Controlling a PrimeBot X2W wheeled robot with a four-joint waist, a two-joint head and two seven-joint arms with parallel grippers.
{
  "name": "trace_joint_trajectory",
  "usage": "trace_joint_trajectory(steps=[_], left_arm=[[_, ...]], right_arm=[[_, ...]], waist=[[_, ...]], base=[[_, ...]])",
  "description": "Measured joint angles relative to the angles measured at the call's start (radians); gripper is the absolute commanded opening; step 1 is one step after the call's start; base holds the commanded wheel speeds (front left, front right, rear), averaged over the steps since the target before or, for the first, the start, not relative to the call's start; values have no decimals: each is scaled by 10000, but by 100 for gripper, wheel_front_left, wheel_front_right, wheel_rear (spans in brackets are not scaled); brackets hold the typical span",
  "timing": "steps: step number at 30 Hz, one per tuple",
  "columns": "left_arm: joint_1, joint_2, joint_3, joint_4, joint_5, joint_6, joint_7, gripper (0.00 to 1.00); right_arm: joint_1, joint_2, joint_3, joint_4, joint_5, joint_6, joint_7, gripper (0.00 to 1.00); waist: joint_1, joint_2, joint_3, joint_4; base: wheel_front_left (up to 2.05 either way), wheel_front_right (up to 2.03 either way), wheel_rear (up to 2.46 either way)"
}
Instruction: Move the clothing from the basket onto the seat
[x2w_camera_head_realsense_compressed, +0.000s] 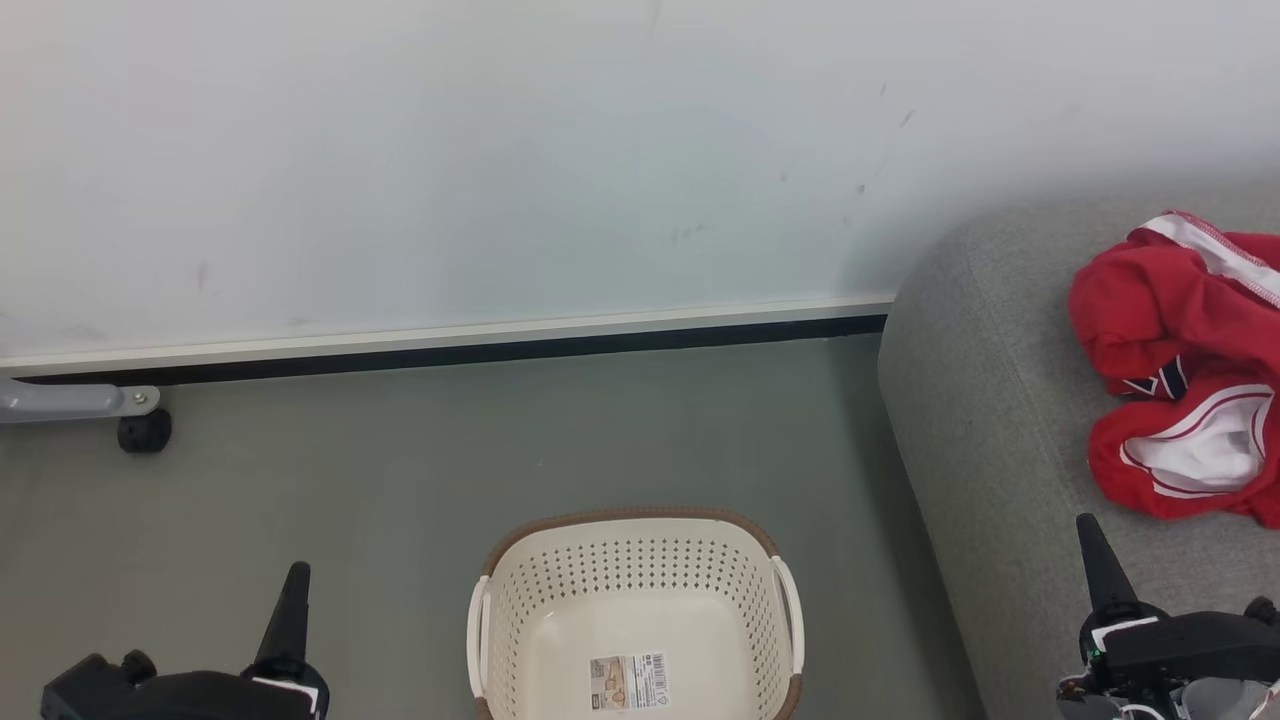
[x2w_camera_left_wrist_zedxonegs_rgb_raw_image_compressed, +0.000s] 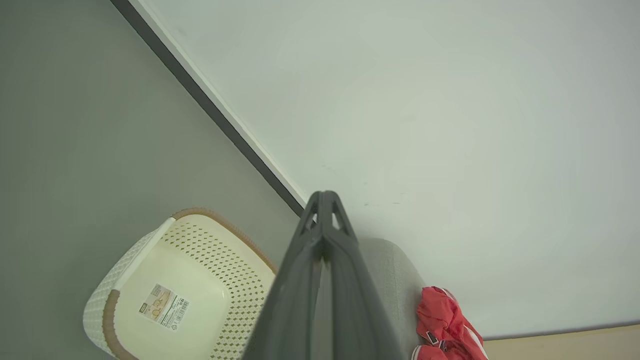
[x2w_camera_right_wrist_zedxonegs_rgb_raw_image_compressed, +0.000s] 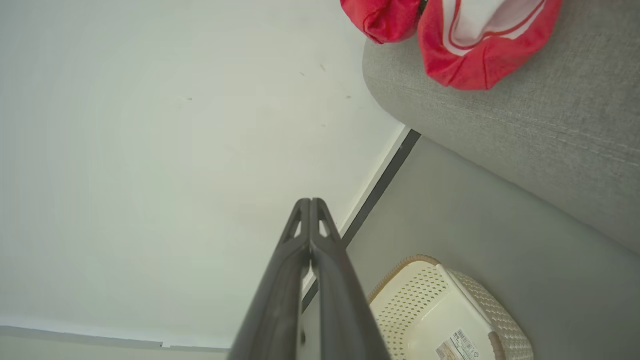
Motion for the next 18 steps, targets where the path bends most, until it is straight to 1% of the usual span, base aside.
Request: trace_joint_trajectory(steps=[13,14,18], left_arm=[[-224,-201,288,368,-1634,-347,228,0],[-374,-295,382,483,-2253,-451,303,0],[-384,-339,466,600,-2740,-610,401,0]], right_arm=[[-1,280,-558,290,1616,314,267,0],[-1,397,-765,376,2245,445,360,0],[-1,483,-930,460,2731,558,439,0]], waist=[[0,0,-73,53],[0,0,-101,74],[0,0,-124,90]], base=[[0,0,0],[0,0,0],[0,0,0]])
